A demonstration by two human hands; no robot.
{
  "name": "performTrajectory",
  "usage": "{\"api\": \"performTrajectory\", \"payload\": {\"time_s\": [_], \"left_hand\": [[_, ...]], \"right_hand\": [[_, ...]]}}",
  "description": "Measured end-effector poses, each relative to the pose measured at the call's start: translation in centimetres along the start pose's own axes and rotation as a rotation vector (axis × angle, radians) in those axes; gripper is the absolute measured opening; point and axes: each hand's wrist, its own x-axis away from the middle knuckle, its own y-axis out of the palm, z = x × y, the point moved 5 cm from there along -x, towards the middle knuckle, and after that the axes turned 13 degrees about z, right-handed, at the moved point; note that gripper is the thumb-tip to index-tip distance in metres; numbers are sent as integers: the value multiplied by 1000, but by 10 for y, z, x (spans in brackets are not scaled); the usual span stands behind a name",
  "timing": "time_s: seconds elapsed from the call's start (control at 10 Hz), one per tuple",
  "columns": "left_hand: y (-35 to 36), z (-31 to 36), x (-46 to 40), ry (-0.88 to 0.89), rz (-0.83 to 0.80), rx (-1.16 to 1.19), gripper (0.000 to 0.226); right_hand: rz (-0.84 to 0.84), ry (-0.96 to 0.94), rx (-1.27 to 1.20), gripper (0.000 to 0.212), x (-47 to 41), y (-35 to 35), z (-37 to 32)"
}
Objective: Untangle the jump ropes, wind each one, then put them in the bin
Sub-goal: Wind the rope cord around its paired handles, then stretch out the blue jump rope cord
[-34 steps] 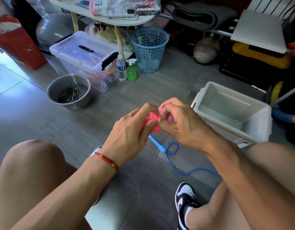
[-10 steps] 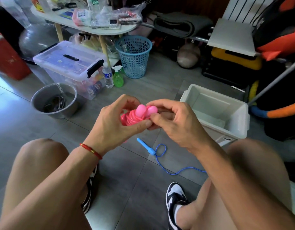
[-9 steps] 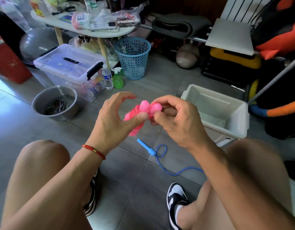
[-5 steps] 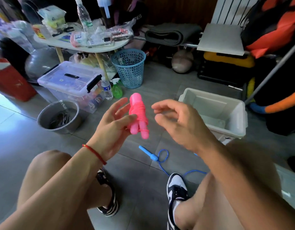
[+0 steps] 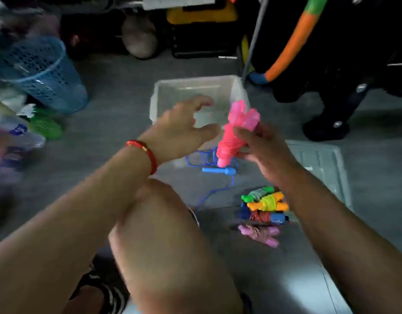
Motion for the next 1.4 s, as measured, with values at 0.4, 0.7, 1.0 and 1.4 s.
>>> {"api": "performTrajectory", "payload": {"time_s": [0.4, 0.7, 1.0, 1.4], "left_hand": [[48, -75, -13, -163, -459, -381, 32], [49, -72, -16, -256, -452, -292, 37], [35, -87, 6, -558, -355, 214, 38], [-7, -275, 59, -724, 23, -37, 30]], "right_hand": [[785, 770, -200, 35, 65, -155, 287], [505, 452, -67, 51, 92, -121, 271], [444, 312, 228, 37, 80, -78, 246], [-394, -56, 894, 36, -22, 120, 263]]}}
